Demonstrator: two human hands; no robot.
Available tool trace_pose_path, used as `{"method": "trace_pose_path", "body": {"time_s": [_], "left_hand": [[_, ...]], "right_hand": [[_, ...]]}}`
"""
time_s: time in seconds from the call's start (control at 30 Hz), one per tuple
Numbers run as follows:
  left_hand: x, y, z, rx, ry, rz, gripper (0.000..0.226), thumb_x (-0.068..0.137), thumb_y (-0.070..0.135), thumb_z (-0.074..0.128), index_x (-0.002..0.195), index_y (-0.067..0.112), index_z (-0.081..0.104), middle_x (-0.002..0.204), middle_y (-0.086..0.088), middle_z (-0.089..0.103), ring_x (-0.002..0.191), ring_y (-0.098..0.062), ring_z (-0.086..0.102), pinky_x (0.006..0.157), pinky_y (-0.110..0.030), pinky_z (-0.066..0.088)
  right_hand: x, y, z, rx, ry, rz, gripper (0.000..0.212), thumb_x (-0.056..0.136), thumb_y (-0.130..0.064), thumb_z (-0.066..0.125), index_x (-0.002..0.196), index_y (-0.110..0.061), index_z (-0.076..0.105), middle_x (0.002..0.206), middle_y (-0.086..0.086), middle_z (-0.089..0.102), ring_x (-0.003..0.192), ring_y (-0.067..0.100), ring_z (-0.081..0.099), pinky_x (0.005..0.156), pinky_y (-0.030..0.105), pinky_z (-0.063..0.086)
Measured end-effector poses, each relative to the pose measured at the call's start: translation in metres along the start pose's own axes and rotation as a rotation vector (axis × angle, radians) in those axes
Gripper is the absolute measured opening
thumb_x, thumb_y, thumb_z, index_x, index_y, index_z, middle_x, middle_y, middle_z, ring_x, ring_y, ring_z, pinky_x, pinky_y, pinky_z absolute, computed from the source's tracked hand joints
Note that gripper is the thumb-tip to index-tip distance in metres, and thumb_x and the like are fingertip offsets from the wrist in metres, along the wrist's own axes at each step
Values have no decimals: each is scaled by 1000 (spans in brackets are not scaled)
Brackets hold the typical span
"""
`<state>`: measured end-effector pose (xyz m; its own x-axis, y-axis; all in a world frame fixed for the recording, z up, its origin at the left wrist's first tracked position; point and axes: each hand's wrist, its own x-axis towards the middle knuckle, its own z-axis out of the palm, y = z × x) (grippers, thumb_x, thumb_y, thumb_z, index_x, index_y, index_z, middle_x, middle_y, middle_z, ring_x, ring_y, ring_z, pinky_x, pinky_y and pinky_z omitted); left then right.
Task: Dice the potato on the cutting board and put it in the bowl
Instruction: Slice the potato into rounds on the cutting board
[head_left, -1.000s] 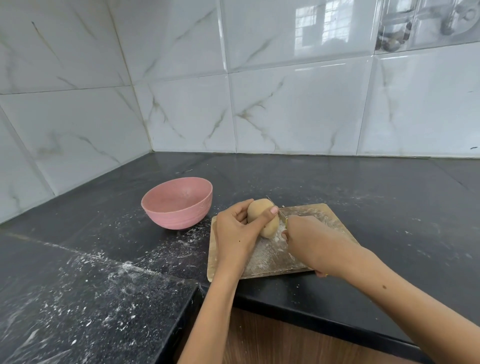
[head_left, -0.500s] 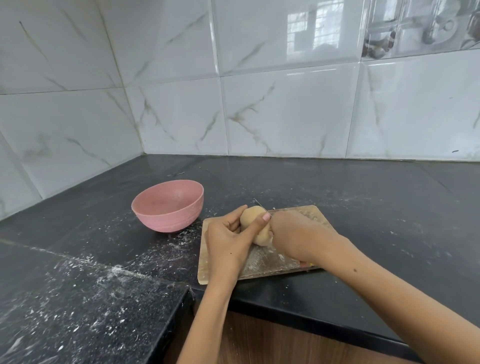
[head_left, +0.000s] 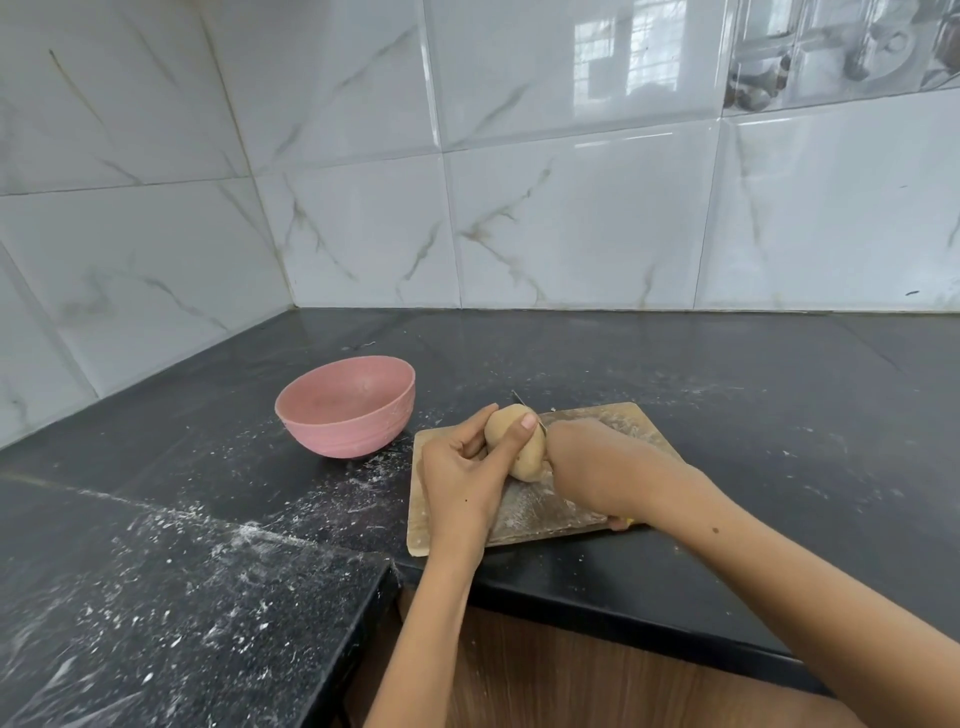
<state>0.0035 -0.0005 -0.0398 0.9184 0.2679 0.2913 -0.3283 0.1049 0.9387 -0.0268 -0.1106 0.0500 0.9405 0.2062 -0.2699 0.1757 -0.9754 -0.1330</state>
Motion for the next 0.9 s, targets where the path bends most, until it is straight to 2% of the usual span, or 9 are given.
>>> {"method": "trace_pose_path", "body": {"time_s": [0.1, 0.17, 0.27, 0.33, 0.43, 0.53, 0.67, 0.83, 0.9], "left_hand": [[2, 0, 0, -58, -7, -57, 56, 67, 25, 88, 114, 2, 69, 99, -7, 75, 98, -19, 70, 89, -43, 56], [3, -1, 1, -74, 4, -70, 64, 62, 31, 89, 115, 2, 68, 101, -7, 74, 99, -20, 70, 90, -50, 54], [2, -2, 3, -48, -2, -49, 59, 68, 24, 86, 118, 0, 66, 99, -7, 74, 97, -16, 70, 89, -45, 56], [1, -2, 2, -35, 12, -45, 53, 70, 21, 84, 116, 1, 66, 95, -6, 75, 95, -13, 70, 88, -39, 56], [2, -1, 1, -74, 8, -84, 65, 60, 36, 91, 113, 4, 69, 99, -8, 75, 99, -22, 70, 92, -50, 53], [5, -3, 1, -54, 1, -61, 65, 60, 41, 89, 112, 6, 70, 100, -8, 74, 100, -23, 70, 90, -51, 53], [3, -4, 2, 20, 9, -9, 52, 72, 24, 84, 115, 1, 68, 98, -6, 74, 95, -12, 70, 81, -27, 57], [4, -2, 1, -22, 2, -67, 56, 70, 27, 87, 115, 0, 68, 98, -8, 75, 96, -19, 71, 83, -41, 58], [6, -4, 1, -2, 3, -32, 51, 73, 26, 84, 115, 1, 68, 98, -6, 75, 96, -14, 70, 81, -34, 58]], "right_hand": [[-19, 12, 11, -29, 77, -102, 33, 96, -4, 42, 65, -13, 34, 63, 0, 39, 56, 19, 48, 33, 15, 32], [-28, 15, 14, -76, 58, -116, 33, 94, 3, 43, 65, -11, 36, 61, 1, 37, 46, 12, 37, 28, 14, 30], [-11, 11, 9, -84, 59, -107, 25, 92, 3, 49, 72, -9, 42, 63, 3, 38, 53, 15, 47, 27, 13, 32], [4, 9, 8, 0, 111, -110, 28, 95, -5, 46, 68, -11, 42, 63, 1, 41, 56, 14, 50, 34, 17, 37], [4, 17, 14, 41, 108, -127, 33, 97, -15, 43, 65, -17, 38, 63, -2, 44, 48, 7, 41, 43, 19, 38], [-8, 25, 23, 35, 109, -103, 29, 99, -19, 41, 69, -17, 38, 64, -4, 41, 49, 5, 37, 44, 19, 36], [5, 16, 13, 77, 99, -101, 35, 98, -13, 43, 64, -18, 35, 63, -2, 42, 50, 8, 39, 45, 21, 36], [1, 20, 15, 87, 68, -89, 35, 98, -17, 42, 64, -18, 36, 63, -2, 44, 49, 8, 41, 44, 19, 36], [-10, 22, 21, 54, 66, -80, 35, 99, -15, 40, 65, -18, 33, 64, -2, 40, 50, 8, 37, 45, 19, 34]]}}
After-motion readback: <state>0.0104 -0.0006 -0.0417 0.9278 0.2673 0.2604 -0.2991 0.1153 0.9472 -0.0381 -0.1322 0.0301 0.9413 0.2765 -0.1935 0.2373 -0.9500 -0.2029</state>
